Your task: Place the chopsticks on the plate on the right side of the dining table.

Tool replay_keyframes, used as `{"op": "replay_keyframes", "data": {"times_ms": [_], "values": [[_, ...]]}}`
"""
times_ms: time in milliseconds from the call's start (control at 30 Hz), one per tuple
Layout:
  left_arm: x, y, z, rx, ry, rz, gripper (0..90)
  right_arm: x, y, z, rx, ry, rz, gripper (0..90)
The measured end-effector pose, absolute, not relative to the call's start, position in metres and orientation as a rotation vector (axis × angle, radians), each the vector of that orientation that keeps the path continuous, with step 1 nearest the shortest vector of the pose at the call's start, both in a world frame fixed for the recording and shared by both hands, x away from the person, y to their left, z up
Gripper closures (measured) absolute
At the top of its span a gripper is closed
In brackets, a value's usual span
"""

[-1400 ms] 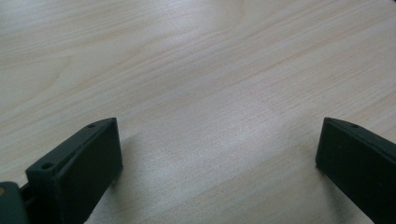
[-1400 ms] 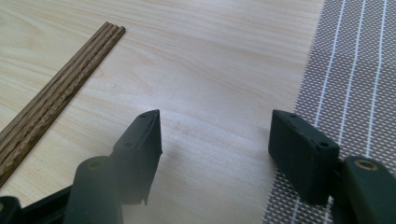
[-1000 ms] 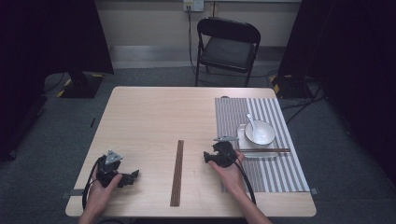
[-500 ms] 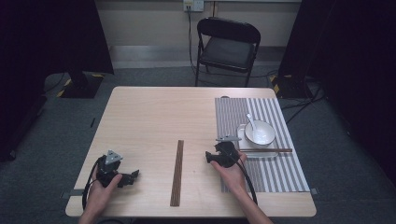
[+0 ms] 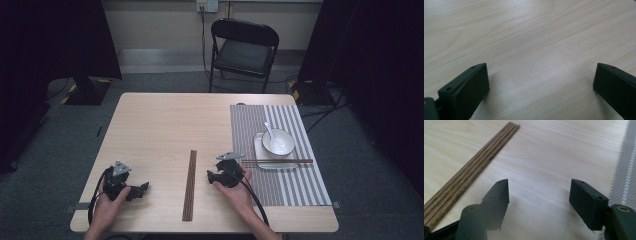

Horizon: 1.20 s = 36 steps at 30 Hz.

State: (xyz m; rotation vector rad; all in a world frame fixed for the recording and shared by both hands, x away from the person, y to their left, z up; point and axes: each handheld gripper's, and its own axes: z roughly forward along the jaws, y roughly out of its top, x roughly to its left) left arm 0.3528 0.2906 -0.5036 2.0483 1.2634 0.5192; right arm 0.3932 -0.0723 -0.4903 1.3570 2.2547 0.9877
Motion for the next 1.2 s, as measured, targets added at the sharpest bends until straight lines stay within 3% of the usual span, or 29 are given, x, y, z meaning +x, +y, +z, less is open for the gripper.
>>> {"op": "replay_keyframes", "data": {"times_ms": [500, 1200], "values": [[0.353, 0.291, -0.504, 2.049, 1.263, 0.519, 0.0, 0.406, -0.102, -0.490, 1.445, 2.165, 0.955, 31.8], [0.353, 0.291, -0.504, 2.048, 1.263, 0.519, 0.0, 0.411, -0.103, -0.486, 1.446, 2.152, 0.975, 32.0]]}}
